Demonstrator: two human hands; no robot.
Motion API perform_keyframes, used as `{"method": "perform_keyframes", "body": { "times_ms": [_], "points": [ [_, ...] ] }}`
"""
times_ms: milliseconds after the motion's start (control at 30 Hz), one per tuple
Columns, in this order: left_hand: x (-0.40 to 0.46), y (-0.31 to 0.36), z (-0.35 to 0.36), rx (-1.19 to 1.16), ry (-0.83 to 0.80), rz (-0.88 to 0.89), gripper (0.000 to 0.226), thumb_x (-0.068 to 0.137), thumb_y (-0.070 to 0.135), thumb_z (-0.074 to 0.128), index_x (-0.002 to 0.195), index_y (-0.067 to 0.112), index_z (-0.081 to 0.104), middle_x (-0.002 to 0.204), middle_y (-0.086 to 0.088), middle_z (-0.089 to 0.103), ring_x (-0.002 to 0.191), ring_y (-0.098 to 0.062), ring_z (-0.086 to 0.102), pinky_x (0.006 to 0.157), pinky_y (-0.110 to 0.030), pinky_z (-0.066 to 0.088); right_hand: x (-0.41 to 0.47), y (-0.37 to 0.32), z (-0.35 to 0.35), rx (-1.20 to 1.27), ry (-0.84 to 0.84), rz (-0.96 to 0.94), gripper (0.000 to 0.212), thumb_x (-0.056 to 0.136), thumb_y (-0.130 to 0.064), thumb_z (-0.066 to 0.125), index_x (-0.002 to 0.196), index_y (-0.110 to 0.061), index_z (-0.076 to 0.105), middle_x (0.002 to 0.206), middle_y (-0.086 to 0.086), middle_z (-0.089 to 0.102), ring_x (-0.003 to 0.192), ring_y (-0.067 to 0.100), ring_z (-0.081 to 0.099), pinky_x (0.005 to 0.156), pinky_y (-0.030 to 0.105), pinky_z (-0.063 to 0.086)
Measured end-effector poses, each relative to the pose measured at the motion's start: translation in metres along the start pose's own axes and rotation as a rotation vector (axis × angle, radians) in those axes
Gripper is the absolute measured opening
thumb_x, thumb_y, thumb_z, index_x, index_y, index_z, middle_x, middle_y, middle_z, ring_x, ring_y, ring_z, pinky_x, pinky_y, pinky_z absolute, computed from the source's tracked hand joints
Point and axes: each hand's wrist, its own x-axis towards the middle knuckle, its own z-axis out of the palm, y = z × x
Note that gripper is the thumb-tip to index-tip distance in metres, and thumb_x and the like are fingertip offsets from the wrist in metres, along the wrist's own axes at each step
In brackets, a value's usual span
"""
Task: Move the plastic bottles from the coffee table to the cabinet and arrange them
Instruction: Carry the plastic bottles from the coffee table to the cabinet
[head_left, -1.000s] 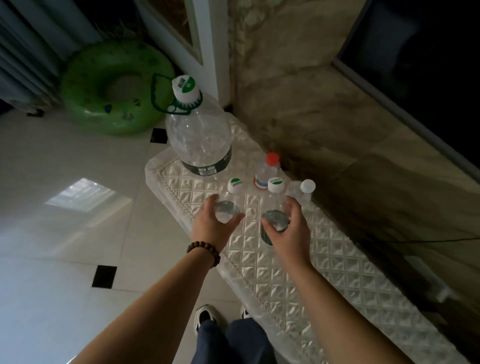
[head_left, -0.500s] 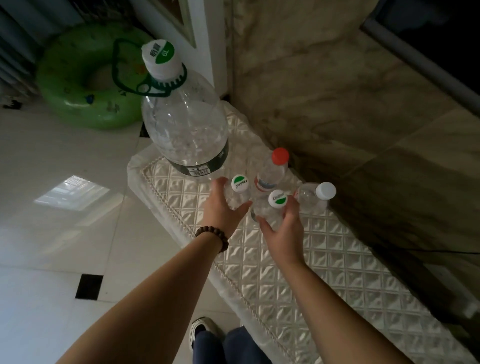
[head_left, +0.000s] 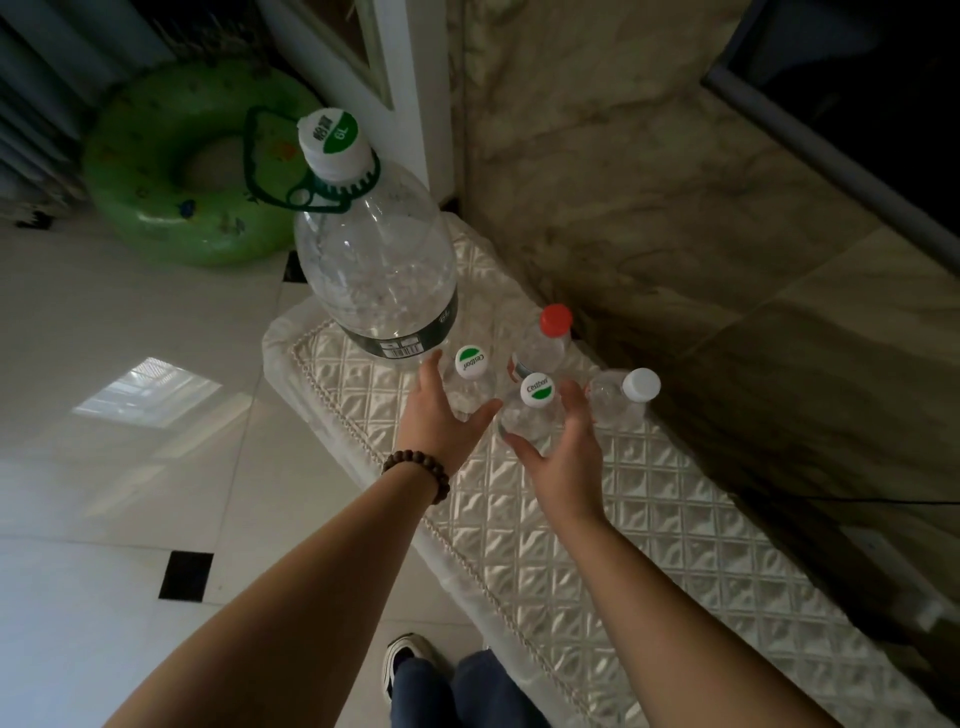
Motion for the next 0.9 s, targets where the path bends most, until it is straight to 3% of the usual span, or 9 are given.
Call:
{"method": "perform_keyframes", "body": {
  "times_ms": [233, 333, 400, 533, 900],
  "points": [
    [-0.048, 0.032, -0.042, 0.179, 0.081, 0.057, 0.092, 0.079, 0.069, 0.049, 0.149, 0.024, 0.013, 0.157, 0.003, 0.016, 0.145, -0.016, 0.005, 0.117, -0.044, 0.017, -0.028, -0.049, -0.054, -0.117, -0.057, -0.082, 0.072, 0.086, -0.042, 0.060, 0.145, -0.015, 0.028, 0.150, 0.008, 0.035, 0.136, 0.021, 0.036, 0.100, 0.022, 0.034],
    [-0.084, 0.052, -0.068, 0.290, 0.116, 0.075, 0.084, 0.084, 0.070, 0.036, 0.150, 0.026, 0.009, 0.159, 0.004, 0.006, 0.145, -0.015, -0.007, 0.118, -0.043, 0.003, -0.046, -0.075, -0.081, -0.276, -0.080, -0.159, 0.068, 0.090, -0.049, 0.047, 0.146, -0.017, 0.027, 0.154, 0.009, 0.027, 0.143, 0.023, 0.025, 0.110, 0.038, 0.035],
    [-0.111, 0.061, -0.086, 0.353, 0.135, 0.074, 0.079, 0.086, 0.068, 0.030, 0.150, 0.028, 0.007, 0.159, 0.004, 0.003, 0.145, -0.015, -0.011, 0.118, -0.043, 0.000, -0.058, -0.091, -0.100, -0.400, -0.115, -0.210, 0.065, 0.092, -0.049, 0.043, 0.147, -0.019, 0.026, 0.158, 0.007, 0.018, 0.146, 0.023, 0.013, 0.115, 0.044, 0.025],
    [-0.163, 0.067, -0.116, 0.459, 0.156, 0.043, 0.073, 0.089, 0.067, 0.021, 0.150, 0.032, 0.001, 0.159, 0.005, -0.005, 0.143, -0.015, -0.018, 0.117, -0.045, -0.005, -0.082, -0.114, -0.127, -0.576, -0.177, -0.286, 0.063, 0.095, -0.051, 0.033, 0.149, -0.021, 0.022, 0.160, 0.003, 0.007, 0.147, 0.023, 0.001, 0.119, 0.044, 0.008],
    [-0.276, 0.035, -0.167, 0.426, 0.373, -0.262, 0.070, 0.091, 0.064, 0.020, 0.148, 0.034, -0.007, 0.157, 0.005, -0.010, 0.142, -0.017, -0.020, 0.117, -0.045, -0.007, -0.143, -0.169, -0.108, -0.655, -0.337, -0.576, 0.072, 0.088, -0.059, 0.014, 0.149, -0.020, 0.021, 0.159, 0.006, 0.007, 0.147, 0.022, -0.003, 0.118, 0.042, 0.000]
  ]
}}
